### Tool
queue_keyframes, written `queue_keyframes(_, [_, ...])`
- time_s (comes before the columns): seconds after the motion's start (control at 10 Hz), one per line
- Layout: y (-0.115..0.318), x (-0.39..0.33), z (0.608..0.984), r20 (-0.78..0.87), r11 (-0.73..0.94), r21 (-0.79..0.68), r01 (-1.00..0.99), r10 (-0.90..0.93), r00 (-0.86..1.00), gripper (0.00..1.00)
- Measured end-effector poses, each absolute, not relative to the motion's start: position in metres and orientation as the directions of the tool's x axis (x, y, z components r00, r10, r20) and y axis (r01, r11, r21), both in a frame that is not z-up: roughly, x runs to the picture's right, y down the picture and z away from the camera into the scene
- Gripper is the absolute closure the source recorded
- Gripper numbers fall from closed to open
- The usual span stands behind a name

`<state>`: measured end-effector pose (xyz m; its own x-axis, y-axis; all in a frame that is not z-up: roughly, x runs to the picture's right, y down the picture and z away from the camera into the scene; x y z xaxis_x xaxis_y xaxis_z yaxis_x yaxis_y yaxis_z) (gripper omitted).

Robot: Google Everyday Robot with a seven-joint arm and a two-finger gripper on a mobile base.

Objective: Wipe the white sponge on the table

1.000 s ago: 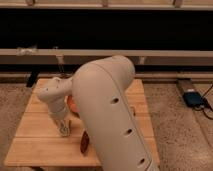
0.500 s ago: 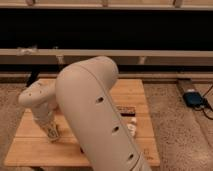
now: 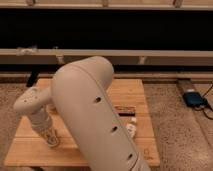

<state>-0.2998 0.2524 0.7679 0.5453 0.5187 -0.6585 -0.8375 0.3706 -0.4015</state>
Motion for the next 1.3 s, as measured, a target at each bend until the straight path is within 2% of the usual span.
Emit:
queue_keyframes(0.5, [0.241,-0.255,0.781,-0.716,0.302,-0.31,-0.902,0.55,0.43,1.0])
queue_keyframes(0.6, [0.234,-0.247,0.787,-0.722,0.284,-0.286,-0.915,0.564,0.4,0.97])
queue_keyframes(0.7, [0.224,-0.236,0.794,-0.728,0.259,-0.26,-0.93,0.581,0.365,0.89])
queue_keyframes(0.9, [0.215,-0.229,0.799,-0.733,0.218,-0.235,-0.947,0.6,0.32,0.66])
queue_keyframes(1.1, [0.211,-0.233,0.8,-0.727,0.205,-0.24,-0.949,0.609,0.316,0.48])
queue_keyframes(1.3, [0.208,-0.242,0.797,-0.714,0.203,-0.266,-0.942,0.615,0.334,0.26])
